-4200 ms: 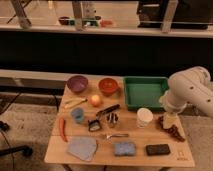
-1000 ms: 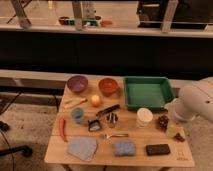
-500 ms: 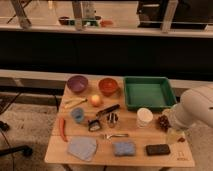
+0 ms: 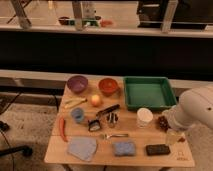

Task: Place eraser in red bowl

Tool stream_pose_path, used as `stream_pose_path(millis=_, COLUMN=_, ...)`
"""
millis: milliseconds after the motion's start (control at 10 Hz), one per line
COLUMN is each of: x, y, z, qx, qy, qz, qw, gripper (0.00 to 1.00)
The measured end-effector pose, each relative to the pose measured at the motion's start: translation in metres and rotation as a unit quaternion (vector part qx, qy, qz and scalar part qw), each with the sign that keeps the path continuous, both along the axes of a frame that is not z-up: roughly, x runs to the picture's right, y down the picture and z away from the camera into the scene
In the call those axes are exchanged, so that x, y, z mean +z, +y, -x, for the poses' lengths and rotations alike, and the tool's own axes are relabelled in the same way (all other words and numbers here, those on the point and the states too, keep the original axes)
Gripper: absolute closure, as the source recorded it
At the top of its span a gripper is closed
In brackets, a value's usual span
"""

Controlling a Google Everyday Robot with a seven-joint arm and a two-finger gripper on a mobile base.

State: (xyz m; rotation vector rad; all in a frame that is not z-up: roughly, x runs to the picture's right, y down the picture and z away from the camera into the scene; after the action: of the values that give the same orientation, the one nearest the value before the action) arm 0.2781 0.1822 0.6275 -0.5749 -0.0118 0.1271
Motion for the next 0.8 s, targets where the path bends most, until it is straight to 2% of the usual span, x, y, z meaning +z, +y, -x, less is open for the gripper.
stream_pose_path(millis=200, x=0.000, y=0.027, z=0.000, qx=-0.001, qy=-0.001, qz=0.005, qw=1.0000, gripper=0.20)
stream_pose_path(millis=600, x=0.002, y=0.046, z=0.011, qx=-0.020, qy=-0.025, qz=-0.001, qw=0.9995, gripper=0.20)
stream_pose_path(millis=800, x=0.009, y=0.057, z=0.015, qx=-0.032, qy=-0.040, qz=-0.002, qw=0.9987, gripper=0.20)
